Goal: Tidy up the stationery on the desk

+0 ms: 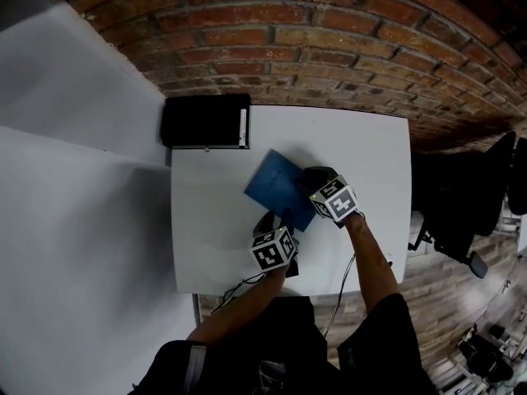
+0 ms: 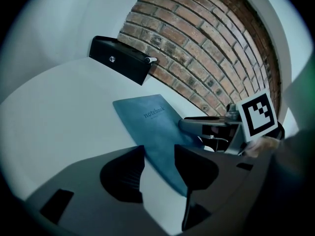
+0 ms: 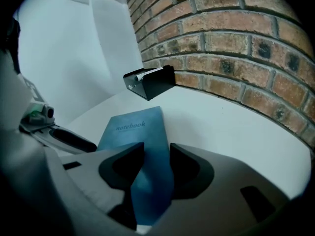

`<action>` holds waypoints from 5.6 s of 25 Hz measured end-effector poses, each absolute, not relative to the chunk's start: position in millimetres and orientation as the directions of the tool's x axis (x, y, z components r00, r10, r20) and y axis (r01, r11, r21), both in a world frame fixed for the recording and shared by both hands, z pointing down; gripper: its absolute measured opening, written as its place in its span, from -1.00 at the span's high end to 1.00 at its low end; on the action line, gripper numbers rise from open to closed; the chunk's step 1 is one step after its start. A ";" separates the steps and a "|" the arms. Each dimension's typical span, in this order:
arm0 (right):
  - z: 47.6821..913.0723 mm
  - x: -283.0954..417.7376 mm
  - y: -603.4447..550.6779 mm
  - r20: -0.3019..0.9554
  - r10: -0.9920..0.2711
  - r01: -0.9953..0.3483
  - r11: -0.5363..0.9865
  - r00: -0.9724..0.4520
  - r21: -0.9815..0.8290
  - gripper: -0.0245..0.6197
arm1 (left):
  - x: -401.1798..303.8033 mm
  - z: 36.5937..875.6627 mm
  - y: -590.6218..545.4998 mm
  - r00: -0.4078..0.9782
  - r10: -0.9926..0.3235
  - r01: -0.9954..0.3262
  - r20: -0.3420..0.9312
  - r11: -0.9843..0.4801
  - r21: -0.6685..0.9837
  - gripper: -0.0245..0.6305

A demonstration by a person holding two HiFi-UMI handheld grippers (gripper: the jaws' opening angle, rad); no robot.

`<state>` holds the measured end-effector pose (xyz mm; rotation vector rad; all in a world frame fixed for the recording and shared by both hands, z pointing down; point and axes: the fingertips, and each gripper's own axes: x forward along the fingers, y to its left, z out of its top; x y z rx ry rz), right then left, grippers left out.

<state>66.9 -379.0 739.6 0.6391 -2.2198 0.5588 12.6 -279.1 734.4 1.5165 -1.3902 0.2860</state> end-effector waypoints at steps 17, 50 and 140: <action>737.2 72.9 -362.4 0.771 -0.300 -0.679 0.700 -0.561 -0.221 0.53 | -19.5 739.9 -270.4 0.234 -0.598 -0.900 0.767 0.165 0.404 0.74; 740.3 72.8 -314.1 0.782 -0.377 -0.810 0.526 -0.497 -0.261 0.76 | -49.2 742.9 -254.9 0.245 -0.591 -0.939 0.768 0.054 0.341 0.60; 663.3 37.5 -180.9 0.562 -0.675 -0.877 0.397 -0.478 -0.270 0.85 | -92.7 667.6 -198.2 0.403 -0.657 -0.902 0.637 -0.404 0.153 0.86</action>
